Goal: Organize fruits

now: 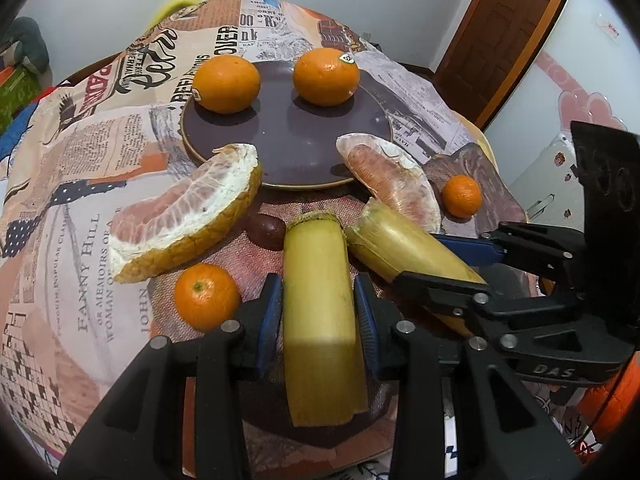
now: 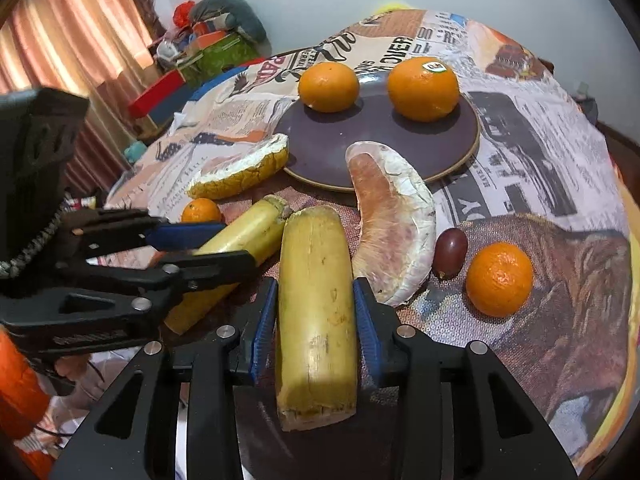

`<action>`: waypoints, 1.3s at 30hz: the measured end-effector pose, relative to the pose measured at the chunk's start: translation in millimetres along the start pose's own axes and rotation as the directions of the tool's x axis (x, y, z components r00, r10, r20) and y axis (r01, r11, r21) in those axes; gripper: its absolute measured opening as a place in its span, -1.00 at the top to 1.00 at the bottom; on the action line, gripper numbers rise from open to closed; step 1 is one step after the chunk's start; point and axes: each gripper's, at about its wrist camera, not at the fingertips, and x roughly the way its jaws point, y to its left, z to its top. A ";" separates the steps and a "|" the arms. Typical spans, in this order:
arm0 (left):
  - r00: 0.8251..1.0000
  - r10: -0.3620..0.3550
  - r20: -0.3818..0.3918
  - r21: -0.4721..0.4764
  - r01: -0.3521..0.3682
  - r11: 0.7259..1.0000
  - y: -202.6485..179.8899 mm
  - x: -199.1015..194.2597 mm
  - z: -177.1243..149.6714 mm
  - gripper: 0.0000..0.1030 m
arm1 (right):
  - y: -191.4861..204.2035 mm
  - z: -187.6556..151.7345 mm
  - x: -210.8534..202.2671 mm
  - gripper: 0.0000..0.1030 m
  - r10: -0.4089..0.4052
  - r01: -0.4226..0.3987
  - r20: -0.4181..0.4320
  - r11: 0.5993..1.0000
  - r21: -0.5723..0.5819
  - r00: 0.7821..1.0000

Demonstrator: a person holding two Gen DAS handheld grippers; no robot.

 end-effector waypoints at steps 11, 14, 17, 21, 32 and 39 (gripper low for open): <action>1.000 0.008 -0.011 -0.002 -0.008 1.000 0.8 11.2 6.2 0.30 | -9.0 1.1 -24.4 0.32 -0.020 0.017 0.068 0.999 0.044 0.997; 1.000 0.024 -0.009 0.007 -0.024 1.000 -2.0 9.9 6.7 0.30 | -12.9 2.7 -31.5 0.32 -0.024 0.019 0.091 0.998 0.059 0.996; 1.000 0.031 -0.003 0.003 -0.031 1.000 -2.9 5.5 7.2 0.30 | -14.3 5.3 -41.3 0.32 -0.031 0.023 0.121 0.997 0.067 0.992; 0.999 0.030 0.046 0.000 -0.030 1.000 -5.3 -15.5 7.2 0.31 | -12.6 8.8 -52.1 0.33 -0.052 0.043 0.157 0.997 0.060 0.986; 0.979 0.045 0.201 0.007 -0.047 0.999 -11.8 -72.9 28.3 0.35 | -8.1 26.7 -72.2 0.34 -0.055 0.044 0.246 0.998 0.050 0.968; 0.964 0.041 0.262 0.006 -0.044 0.999 -14.0 -83.5 48.8 0.35 | -10.8 43.7 -80.5 0.34 -0.066 0.054 0.299 0.997 0.049 0.952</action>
